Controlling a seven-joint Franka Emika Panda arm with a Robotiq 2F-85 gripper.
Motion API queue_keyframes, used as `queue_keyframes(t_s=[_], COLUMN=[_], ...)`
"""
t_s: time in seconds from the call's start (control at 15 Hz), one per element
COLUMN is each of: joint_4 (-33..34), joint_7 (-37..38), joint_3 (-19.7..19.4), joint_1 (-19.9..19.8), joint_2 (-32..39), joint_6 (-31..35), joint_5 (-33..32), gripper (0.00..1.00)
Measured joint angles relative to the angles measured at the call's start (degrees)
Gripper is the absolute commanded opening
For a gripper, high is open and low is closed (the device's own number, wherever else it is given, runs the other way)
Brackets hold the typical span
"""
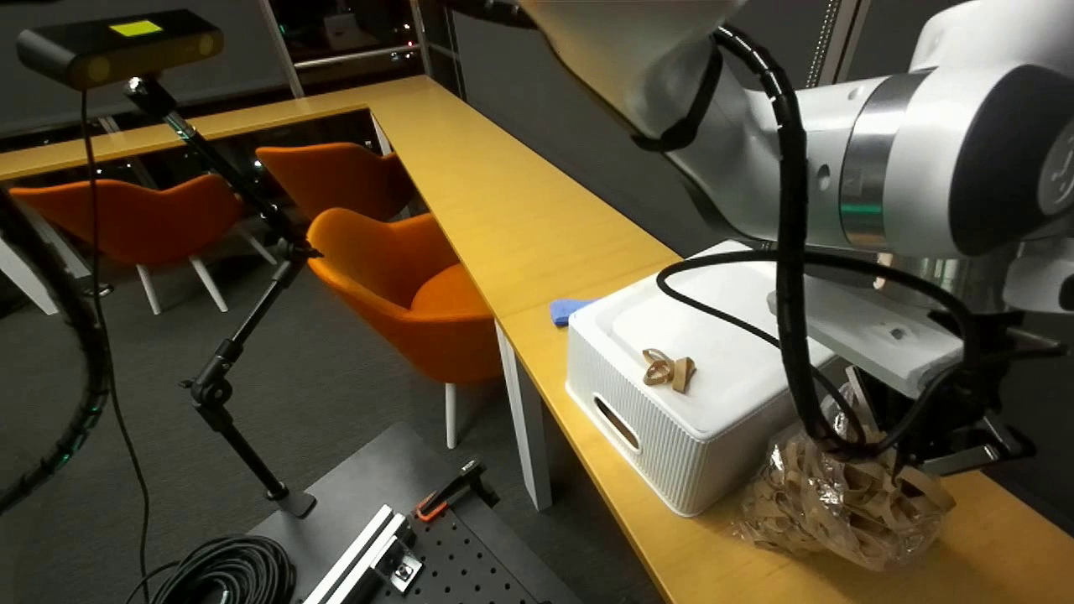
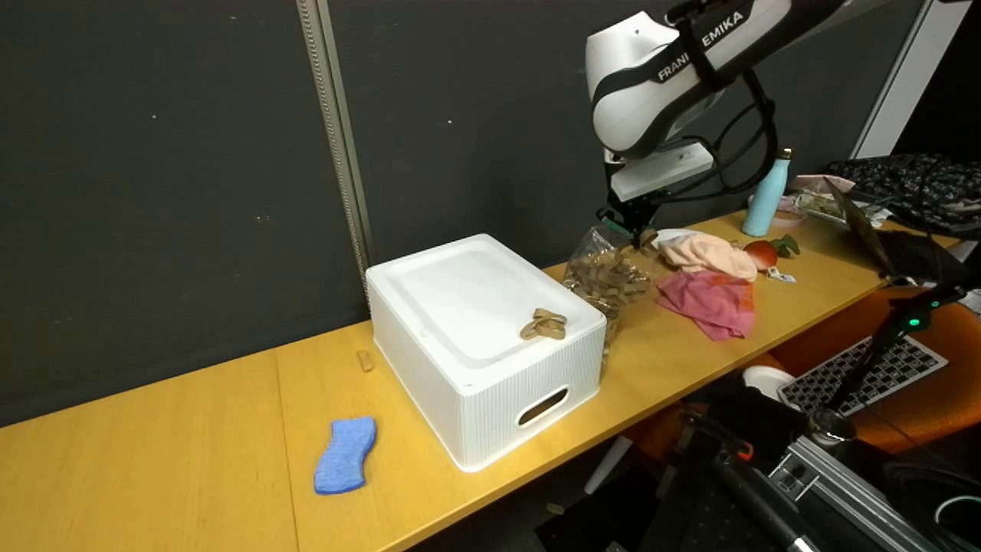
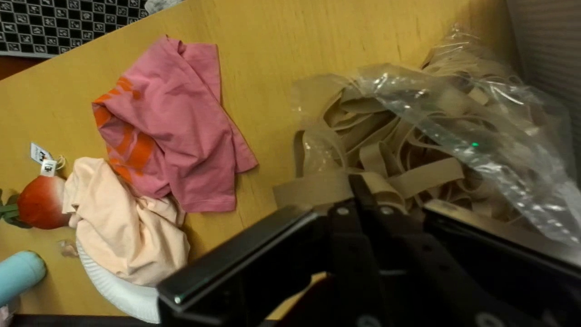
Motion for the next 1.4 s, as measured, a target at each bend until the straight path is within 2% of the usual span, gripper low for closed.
queue_keyframes(t_s=[0.53, 0.67, 1.33, 1.4], joint_4=[2.1, 2.4, 3.9, 3.9], joint_7=[1.9, 1.9, 1.9, 1.9], joint_3=[0.5, 0.3, 0.3, 0.6], joint_1=[3.2, 2.9, 3.4, 3.6], joint_2=[0.5, 1.4, 1.6, 0.9], joint_6=[0.4, 1.3, 2.7, 2.1], joint_5=[0.2, 0.2, 0.3, 0.9], gripper=[0.01, 0.30, 0.99, 1.00])
